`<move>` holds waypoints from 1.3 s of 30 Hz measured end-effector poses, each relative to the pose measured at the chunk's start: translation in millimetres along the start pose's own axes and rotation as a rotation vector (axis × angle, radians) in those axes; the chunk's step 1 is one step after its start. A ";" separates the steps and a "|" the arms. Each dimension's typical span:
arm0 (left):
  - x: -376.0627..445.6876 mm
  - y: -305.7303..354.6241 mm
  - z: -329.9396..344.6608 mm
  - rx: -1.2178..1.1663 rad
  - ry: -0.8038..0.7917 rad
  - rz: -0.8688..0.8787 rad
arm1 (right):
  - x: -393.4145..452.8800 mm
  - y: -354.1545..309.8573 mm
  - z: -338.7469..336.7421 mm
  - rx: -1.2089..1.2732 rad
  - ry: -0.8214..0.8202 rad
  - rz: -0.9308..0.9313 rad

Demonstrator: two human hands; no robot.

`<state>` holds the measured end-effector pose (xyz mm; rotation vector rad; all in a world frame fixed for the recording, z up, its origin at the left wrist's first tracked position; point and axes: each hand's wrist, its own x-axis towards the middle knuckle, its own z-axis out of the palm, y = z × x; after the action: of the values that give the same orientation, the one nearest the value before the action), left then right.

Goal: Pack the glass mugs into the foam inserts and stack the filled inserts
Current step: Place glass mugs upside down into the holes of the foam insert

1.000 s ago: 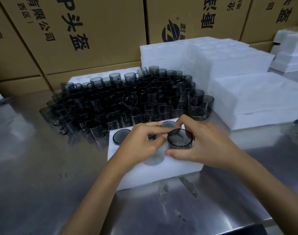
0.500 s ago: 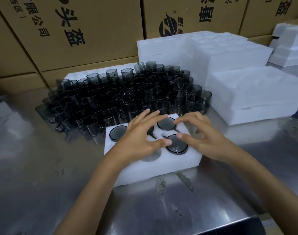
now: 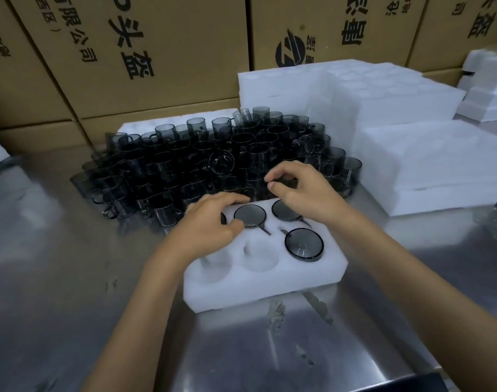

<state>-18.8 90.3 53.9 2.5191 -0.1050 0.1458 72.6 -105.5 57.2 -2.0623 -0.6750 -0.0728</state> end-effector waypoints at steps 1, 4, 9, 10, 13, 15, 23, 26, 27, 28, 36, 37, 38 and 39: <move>0.6 -2.4 -0.5 -0.053 -0.011 -0.005 | 8.5 -2.3 4.2 -0.028 -0.010 -0.001; 1.6 -5.4 1.2 -0.163 0.025 0.010 | 35.0 -11.0 20.8 -0.118 -0.044 -0.026; 3.1 -10.2 7.2 -0.207 0.126 0.052 | 72.7 -24.7 56.3 -0.364 -0.130 -0.050; 3.8 -11.2 7.9 -0.200 0.140 0.058 | 78.1 -26.0 62.5 -0.407 -0.146 -0.027; 5.5 -14.6 9.8 -0.186 0.175 0.060 | 89.4 -25.5 74.2 -0.497 -0.158 0.050; 6.2 -15.6 10.8 -0.208 0.208 0.057 | 91.5 -23.5 77.3 -0.526 -0.095 0.048; 5.9 -15.7 -0.3 -0.388 0.742 -0.138 | 62.3 -30.2 52.9 -0.403 0.030 -0.240; 5.3 -11.8 -4.1 -0.560 0.714 -0.149 | 42.1 -38.5 38.6 -0.434 0.003 -0.387; 5.5 -8.9 -4.6 -0.647 0.684 -0.137 | 35.2 -40.8 35.6 -0.455 -0.004 -0.417; 5.5 -5.1 -4.7 -0.735 0.657 -0.118 | 28.9 -43.0 32.9 -0.465 -0.003 -0.438; -0.7 5.6 -11.5 -0.812 0.511 0.102 | -19.5 -52.5 6.0 -0.293 0.094 -0.354; -2.1 6.7 -13.8 -0.827 0.466 0.119 | -25.0 -53.9 2.6 -0.299 0.078 -0.347; -3.5 7.8 -15.7 -0.839 0.413 0.132 | -30.0 -55.3 -1.0 -0.317 0.055 -0.347; -5.1 8.9 -17.6 -0.838 0.352 0.143 | -34.7 -56.6 -4.5 -0.339 0.024 -0.349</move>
<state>-26.3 93.5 72.6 1.6227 -0.1624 0.4882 16.4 -100.7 92.5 -2.2345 -1.0602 -0.4376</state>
